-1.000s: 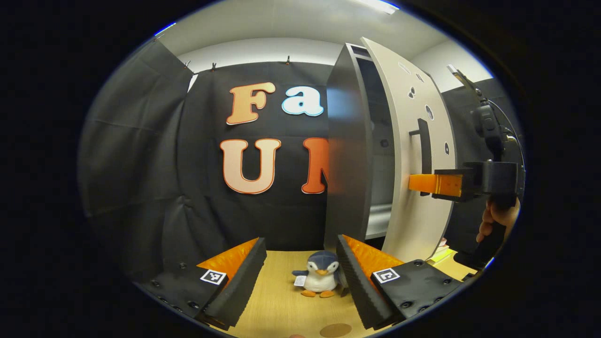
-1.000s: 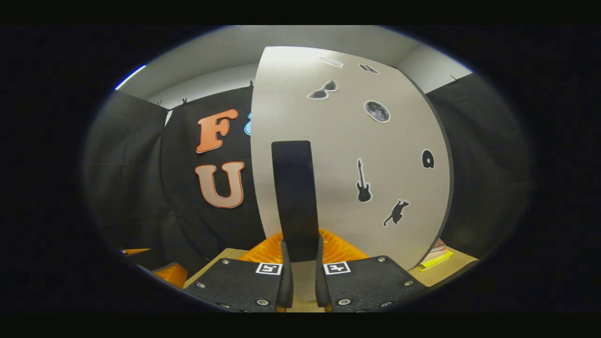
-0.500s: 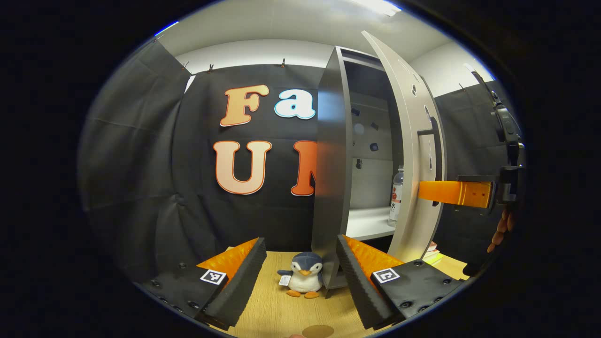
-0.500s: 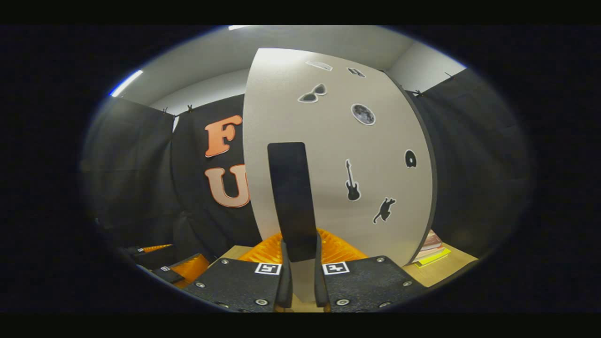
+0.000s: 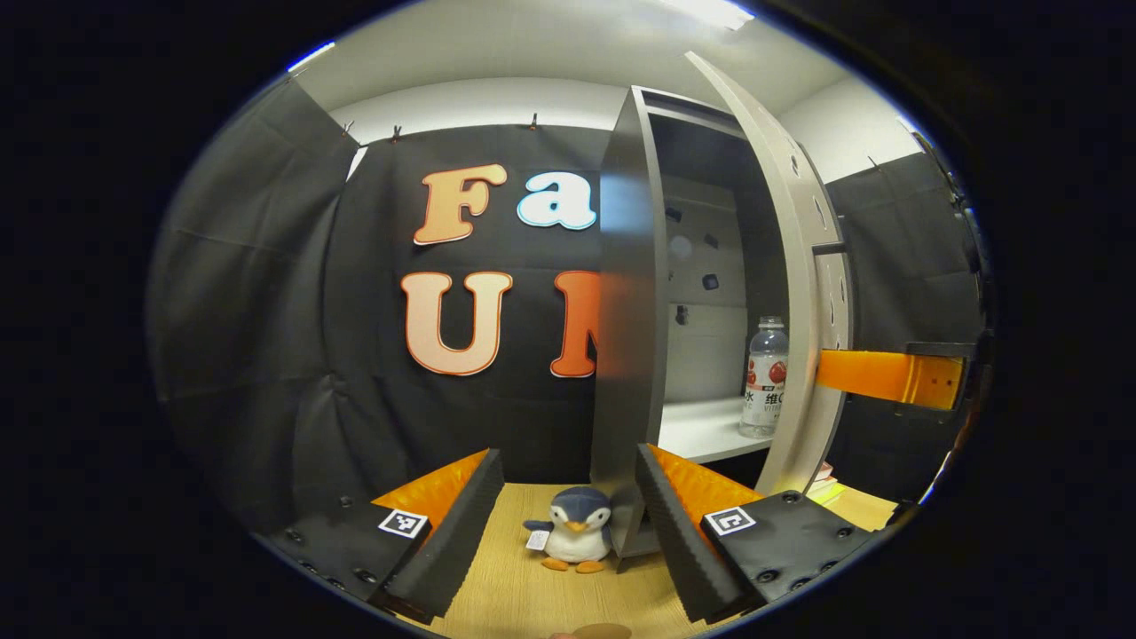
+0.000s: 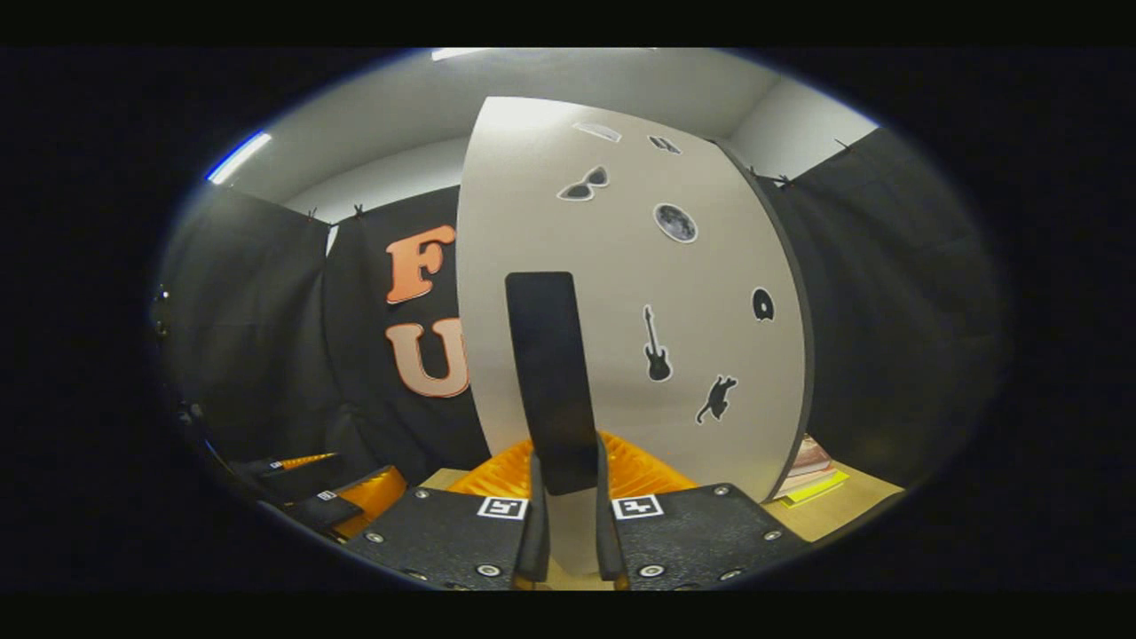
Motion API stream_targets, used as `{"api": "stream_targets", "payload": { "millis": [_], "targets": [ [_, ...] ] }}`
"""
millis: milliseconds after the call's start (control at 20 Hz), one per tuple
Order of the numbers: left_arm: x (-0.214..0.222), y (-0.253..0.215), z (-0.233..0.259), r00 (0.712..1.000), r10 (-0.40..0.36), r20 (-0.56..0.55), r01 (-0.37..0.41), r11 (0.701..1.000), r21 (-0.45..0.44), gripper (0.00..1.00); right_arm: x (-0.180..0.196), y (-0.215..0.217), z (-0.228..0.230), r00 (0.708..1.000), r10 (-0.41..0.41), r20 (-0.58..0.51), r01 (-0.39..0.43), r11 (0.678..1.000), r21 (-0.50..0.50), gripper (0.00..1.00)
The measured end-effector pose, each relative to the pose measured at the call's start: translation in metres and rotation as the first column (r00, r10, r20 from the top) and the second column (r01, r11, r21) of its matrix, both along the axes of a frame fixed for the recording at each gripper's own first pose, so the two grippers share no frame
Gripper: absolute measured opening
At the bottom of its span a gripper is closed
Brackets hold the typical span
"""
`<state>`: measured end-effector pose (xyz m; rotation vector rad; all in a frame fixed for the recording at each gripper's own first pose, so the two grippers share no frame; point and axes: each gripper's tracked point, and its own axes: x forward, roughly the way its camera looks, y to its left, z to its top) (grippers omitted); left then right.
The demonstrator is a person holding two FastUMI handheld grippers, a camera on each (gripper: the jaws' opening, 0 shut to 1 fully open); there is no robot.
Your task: Open the cabinet door with the right hand, grasp the bottle in the cabinet with the left hand and place it on the coaster, then close the cabinet door with the right hand.
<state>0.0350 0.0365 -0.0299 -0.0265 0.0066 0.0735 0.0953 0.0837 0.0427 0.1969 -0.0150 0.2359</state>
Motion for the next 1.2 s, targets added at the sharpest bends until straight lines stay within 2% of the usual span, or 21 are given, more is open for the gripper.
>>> {"api": "stream_targets", "payload": {
  "millis": [450,550,750,850,1050,1200],
  "targets": [
    [0.004,-0.061,0.019,0.995,-0.092,0.05,0.092,0.996,0.0,0.97,-0.023,-0.025,0.0,0.999,0.039,-0.015,-0.038,0.999,0.027,0.2],
    [0.003,-0.081,0.022,0.991,-0.122,0.057,0.123,0.992,-0.011,0.99,-0.027,-0.03,-0.002,0.998,0.061,-0.022,-0.06,0.997,0.044,0.2],
    [0.011,-0.125,0.036,0.981,-0.178,0.083,0.178,0.984,0.005,0.96,-0.038,-0.039,-0.002,0.992,0.126,-0.01,-0.126,0.992,0.017,0.19],
    [0.008,-0.14,0.043,0.976,-0.192,0.101,0.191,0.981,0.012,0.99,-0.041,-0.044,-0.002,0.987,0.158,-0.008,-0.158,0.987,-0.008,0.19],
    [0.002,-0.174,0.036,0.974,-0.211,0.08,0.214,0.976,-0.038,0.96,-0.044,-0.057,-0.003,0.977,0.212,-0.004,-0.212,0.977,-0.007,0.24],
    [-0.004,-0.191,0.035,0.977,-0.204,0.063,0.207,0.977,-0.046,0.96,-0.047,-0.07,-0.005,0.976,0.216,-0.014,-0.216,0.976,-0.007,0.28]
  ]
}}
